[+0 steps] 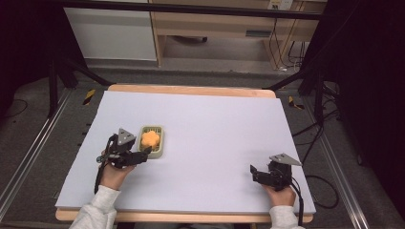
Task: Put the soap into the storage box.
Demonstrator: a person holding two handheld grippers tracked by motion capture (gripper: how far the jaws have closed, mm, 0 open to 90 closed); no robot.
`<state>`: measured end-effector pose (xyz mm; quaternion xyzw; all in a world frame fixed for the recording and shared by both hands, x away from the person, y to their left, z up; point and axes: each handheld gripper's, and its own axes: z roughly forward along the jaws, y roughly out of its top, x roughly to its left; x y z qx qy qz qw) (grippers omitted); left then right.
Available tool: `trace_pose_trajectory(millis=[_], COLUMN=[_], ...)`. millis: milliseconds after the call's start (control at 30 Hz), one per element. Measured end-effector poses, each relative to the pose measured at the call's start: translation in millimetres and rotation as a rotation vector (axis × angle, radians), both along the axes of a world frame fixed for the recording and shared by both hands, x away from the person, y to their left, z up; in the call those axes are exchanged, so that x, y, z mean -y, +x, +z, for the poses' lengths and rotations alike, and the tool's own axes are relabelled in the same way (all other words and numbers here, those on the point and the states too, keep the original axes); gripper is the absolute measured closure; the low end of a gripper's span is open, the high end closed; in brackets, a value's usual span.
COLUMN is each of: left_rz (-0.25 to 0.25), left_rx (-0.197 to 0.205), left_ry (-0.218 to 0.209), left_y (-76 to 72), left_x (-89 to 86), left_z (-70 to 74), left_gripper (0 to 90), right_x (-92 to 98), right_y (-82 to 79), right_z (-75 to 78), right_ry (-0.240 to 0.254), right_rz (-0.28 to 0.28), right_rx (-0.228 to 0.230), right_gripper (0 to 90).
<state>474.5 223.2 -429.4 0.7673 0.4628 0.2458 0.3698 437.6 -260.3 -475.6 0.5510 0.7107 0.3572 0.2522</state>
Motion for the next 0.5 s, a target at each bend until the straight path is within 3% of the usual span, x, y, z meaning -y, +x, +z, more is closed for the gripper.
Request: trace_pose_trajectory(millis=[367,500], left_rz=[0.059,0.077], left_rx=[-0.007,-0.019], left_ry=[0.010,0.031], left_y=[-21.6,-26.3], left_x=[-32.4,-41.8], left_z=[-13.1,-19.4], left_gripper=[28.0,27.7], right_x=[1.9,1.5], right_y=[-0.3,-1.3], right_z=[0.3,1.3], right_ry=[-0.005,-0.007], right_rz=[-0.014,-0.017], right_rx=[-0.006,-0.002], right_gripper=[11.0,11.0])
